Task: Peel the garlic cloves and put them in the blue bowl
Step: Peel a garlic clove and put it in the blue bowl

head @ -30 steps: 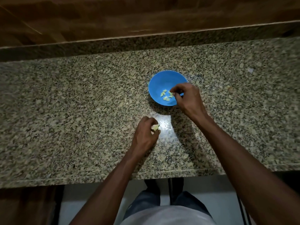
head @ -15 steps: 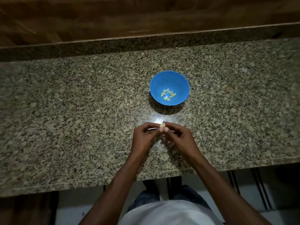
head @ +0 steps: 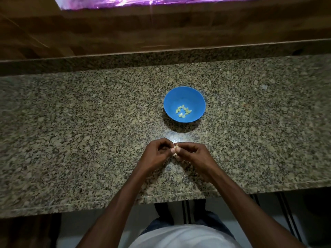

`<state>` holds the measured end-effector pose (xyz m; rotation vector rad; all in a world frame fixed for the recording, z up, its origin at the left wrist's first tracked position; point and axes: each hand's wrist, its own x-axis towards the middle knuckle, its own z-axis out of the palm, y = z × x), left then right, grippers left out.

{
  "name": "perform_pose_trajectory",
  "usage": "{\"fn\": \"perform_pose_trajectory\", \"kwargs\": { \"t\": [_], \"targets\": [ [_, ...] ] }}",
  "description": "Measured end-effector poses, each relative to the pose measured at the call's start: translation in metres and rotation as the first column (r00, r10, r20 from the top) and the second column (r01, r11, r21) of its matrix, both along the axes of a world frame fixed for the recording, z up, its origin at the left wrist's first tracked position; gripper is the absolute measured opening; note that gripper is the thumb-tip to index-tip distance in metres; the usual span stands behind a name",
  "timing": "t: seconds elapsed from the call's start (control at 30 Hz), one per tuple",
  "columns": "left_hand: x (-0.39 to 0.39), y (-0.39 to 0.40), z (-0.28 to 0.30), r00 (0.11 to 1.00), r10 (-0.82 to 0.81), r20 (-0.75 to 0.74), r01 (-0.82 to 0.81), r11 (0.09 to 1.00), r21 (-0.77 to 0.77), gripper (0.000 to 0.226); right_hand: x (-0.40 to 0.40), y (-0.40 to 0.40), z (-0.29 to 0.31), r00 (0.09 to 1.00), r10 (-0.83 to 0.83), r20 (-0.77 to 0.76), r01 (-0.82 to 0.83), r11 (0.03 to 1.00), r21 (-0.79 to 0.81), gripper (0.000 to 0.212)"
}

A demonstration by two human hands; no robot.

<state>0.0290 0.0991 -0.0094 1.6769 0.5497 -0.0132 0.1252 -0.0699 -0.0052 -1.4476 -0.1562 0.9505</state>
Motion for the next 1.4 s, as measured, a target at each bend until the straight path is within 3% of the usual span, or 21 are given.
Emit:
{"fn": "perform_pose_trajectory", "kwargs": {
  "t": [0.2, 0.33, 0.4, 0.47, 0.57, 0.7, 0.8, 0.87, 1.03, 1.23, 1.3, 1.4],
  "targets": [
    [0.017, -0.019, -0.002, 0.978, 0.206, 0.016, -0.207, 0.975, 0.086, 0.006, 0.018, 0.005, -0.003, 0.978, -0.089, -0.187, 0.086, 0.996, -0.021, 0.026],
    [0.029, -0.029, -0.001, 0.937, 0.35, 0.003, -0.35, 0.936, 0.026, 0.006, 0.032, 0.004, -0.006, 0.968, -0.075, -0.238, 0.076, 0.997, -0.003, 0.02],
    [0.036, -0.036, 0.002, 0.886, 0.463, -0.02, -0.462, 0.882, -0.087, 0.008, 0.041, 0.002, -0.007, 0.99, -0.036, -0.139, 0.033, 0.999, -0.023, 0.019],
    [0.038, -0.043, 0.007, 0.834, 0.55, -0.035, -0.546, 0.815, -0.193, 0.009, 0.052, 0.001, -0.012, 0.991, 0.039, 0.125, -0.024, 0.993, -0.119, 0.021],
    [0.037, -0.05, 0.005, 0.804, 0.591, -0.056, -0.585, 0.772, -0.248, 0.015, 0.066, 0.004, -0.012, 0.898, 0.176, 0.404, -0.072, 0.963, -0.259, 0.018],
    [0.033, -0.058, 0.001, 0.799, 0.594, -0.09, -0.595, 0.762, -0.254, 0.021, 0.074, 0.006, -0.009, 0.791, 0.343, 0.507, -0.167, 0.918, -0.36, 0.02],
    [0.027, -0.061, 0.001, 0.809, 0.583, -0.072, -0.581, 0.775, -0.248, 0.015, 0.072, -0.002, -0.01, 0.772, 0.316, 0.551, -0.133, 0.929, -0.346, 0.026],
    [0.022, -0.06, 0.0, 0.843, 0.537, -0.044, -0.534, 0.821, -0.201, 0.018, 0.068, -0.009, -0.01, 0.822, 0.268, 0.502, -0.119, 0.944, -0.308, 0.025],
    [0.014, -0.062, 0.003, 0.899, 0.439, -0.003, -0.435, 0.891, -0.127, 0.035, 0.053, -0.014, -0.01, 0.944, 0.268, 0.194, -0.234, 0.956, -0.179, 0.021],
    [0.007, -0.06, -0.001, 0.933, 0.359, -0.015, -0.36, 0.932, -0.048, 0.031, 0.026, -0.013, -0.008, 0.982, 0.043, -0.186, -0.059, 0.995, -0.081, 0.022],
    [0.003, -0.06, -0.004, 0.944, 0.328, -0.034, -0.329, 0.944, -0.034, 0.031, 0.02, -0.014, -0.011, 0.978, 0.013, -0.208, -0.031, 0.996, -0.083, 0.023],
    [-0.004, -0.057, -0.011, 0.937, 0.347, -0.029, -0.346, 0.937, 0.05, 0.027, 0.017, -0.015, -0.014, 0.999, 0.034, -0.016, -0.036, 0.988, -0.152, 0.015]
  ]
}}
